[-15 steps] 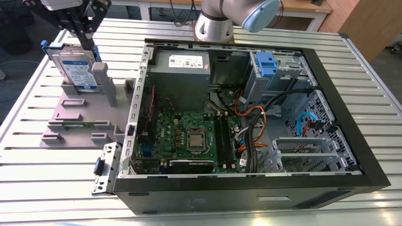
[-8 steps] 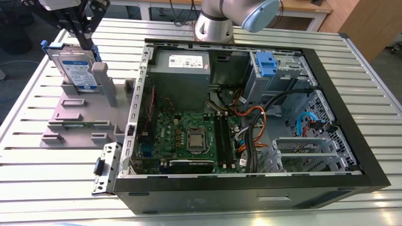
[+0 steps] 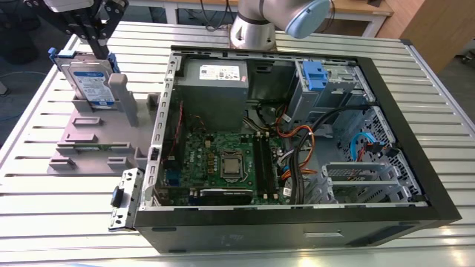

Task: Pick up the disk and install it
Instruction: 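Reach for the disk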

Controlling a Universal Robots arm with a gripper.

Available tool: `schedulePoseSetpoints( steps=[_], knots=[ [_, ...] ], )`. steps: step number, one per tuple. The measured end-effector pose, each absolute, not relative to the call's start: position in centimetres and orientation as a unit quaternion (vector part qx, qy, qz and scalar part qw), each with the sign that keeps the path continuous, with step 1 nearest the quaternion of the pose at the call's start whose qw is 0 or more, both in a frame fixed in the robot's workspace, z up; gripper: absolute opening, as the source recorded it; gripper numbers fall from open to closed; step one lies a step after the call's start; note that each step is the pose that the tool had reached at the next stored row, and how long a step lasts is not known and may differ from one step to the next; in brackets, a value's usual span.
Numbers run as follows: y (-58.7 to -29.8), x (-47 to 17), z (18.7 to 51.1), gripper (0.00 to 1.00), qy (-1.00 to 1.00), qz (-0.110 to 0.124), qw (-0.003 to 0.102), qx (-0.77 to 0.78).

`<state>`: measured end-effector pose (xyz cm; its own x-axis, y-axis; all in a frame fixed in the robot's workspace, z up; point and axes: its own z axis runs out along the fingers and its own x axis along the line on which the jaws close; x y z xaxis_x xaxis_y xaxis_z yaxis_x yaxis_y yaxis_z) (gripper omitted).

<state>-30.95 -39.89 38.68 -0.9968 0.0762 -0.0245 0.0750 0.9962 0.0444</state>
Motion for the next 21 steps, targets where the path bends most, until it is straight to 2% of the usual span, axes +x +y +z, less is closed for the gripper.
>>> schedulePoseSetpoints(
  steps=[21],
  knots=[
    [-39.9, -32.1, 38.5, 0.11, 0.999, 0.022, 0.013, 0.038]
  ],
)
